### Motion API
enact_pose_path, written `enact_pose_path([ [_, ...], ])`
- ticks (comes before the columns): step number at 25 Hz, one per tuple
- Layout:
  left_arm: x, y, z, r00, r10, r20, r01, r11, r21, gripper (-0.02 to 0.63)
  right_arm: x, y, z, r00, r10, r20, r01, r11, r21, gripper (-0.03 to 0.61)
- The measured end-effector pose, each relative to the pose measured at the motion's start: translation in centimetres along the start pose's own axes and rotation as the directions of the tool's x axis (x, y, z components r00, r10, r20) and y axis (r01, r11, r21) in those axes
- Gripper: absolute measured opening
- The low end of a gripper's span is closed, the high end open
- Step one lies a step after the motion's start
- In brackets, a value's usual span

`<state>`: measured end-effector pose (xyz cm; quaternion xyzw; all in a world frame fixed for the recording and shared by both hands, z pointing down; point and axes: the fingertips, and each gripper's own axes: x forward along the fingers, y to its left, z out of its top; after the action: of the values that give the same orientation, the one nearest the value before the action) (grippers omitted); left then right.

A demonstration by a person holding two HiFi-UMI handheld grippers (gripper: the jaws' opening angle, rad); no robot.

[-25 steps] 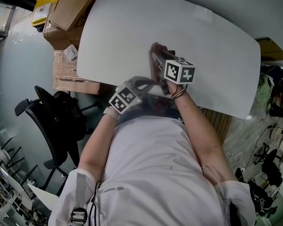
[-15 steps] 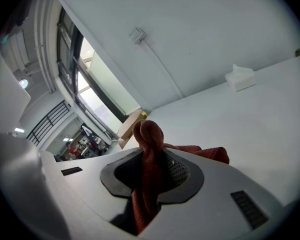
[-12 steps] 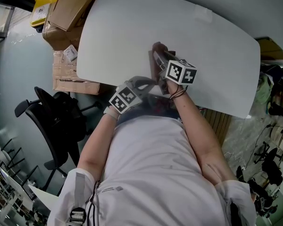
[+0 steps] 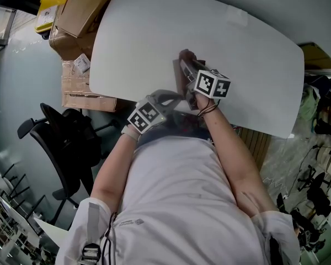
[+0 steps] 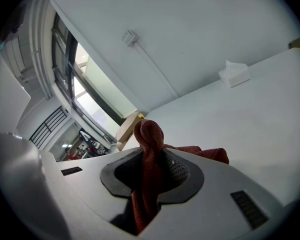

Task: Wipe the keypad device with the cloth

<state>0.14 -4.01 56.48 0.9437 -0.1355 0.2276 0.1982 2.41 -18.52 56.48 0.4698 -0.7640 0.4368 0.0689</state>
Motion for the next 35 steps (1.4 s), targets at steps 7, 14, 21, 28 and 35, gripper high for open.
enact_pose_path([
  [7,0.0,0.0,-0.2,1.000,0.002,0.007,-0.002,1.000,-0.006,0.011,0.0,-1.2,-0.1,1.000,-0.024,0.003,0.023,0.999,0.039,0.089],
  [14,0.0,0.0,-0.2,1.000,-0.003,0.017,0.004,1.000,-0.007,0.011,0.0,-1.2,0.3,0.999,-0.033,0.016,0.032,0.999,0.029,0.090],
  [21,-0.1,0.2,-0.1,1.000,-0.002,0.022,0.003,1.000,-0.006,0.011,0.2,-3.1,0.0,0.997,-0.072,0.005,0.071,0.996,0.055,0.090],
  [28,-0.1,0.0,0.0,1.000,-0.006,0.016,0.006,1.000,-0.008,0.011,-0.2,-5.8,-0.6,0.993,-0.117,-0.003,0.117,0.990,0.082,0.091],
  [35,-0.2,0.0,-0.1,1.000,-0.006,0.009,0.006,1.000,0.006,0.011,-0.4,-7.8,-0.9,0.987,-0.162,-0.007,0.162,0.983,0.080,0.090],
])
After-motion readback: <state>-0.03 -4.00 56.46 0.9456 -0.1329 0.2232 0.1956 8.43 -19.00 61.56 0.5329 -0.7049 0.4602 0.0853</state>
